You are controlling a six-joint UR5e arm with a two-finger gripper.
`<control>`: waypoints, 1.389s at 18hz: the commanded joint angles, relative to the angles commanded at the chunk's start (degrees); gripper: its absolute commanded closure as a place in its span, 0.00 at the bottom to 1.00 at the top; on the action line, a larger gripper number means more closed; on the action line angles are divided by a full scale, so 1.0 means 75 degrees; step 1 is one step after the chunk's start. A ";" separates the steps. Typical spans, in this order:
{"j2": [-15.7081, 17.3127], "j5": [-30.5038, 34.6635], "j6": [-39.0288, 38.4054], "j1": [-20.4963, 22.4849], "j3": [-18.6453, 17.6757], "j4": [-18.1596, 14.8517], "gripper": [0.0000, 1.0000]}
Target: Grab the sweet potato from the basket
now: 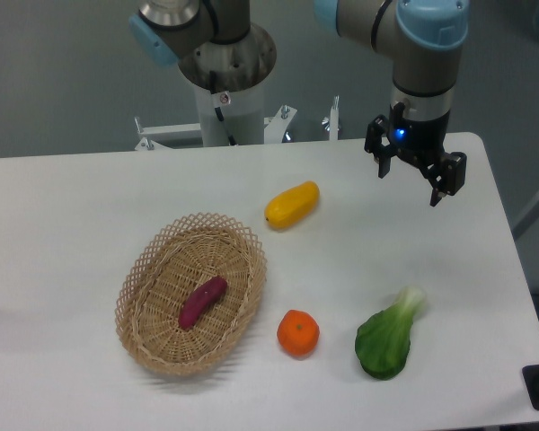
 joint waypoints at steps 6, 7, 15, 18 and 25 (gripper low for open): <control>-0.0012 0.0000 -0.0105 -0.0105 -0.0058 -0.0012 0.00; -0.0012 0.0000 -0.0129 -0.0152 -0.0082 -0.0012 0.00; 0.0035 -0.0410 -0.1766 -0.0831 -0.0129 -0.0059 0.00; -0.0058 -0.0434 -0.3113 -0.1323 -0.0164 0.0000 0.00; -0.0538 -0.0422 -0.5013 -0.2623 -0.0492 0.0291 0.00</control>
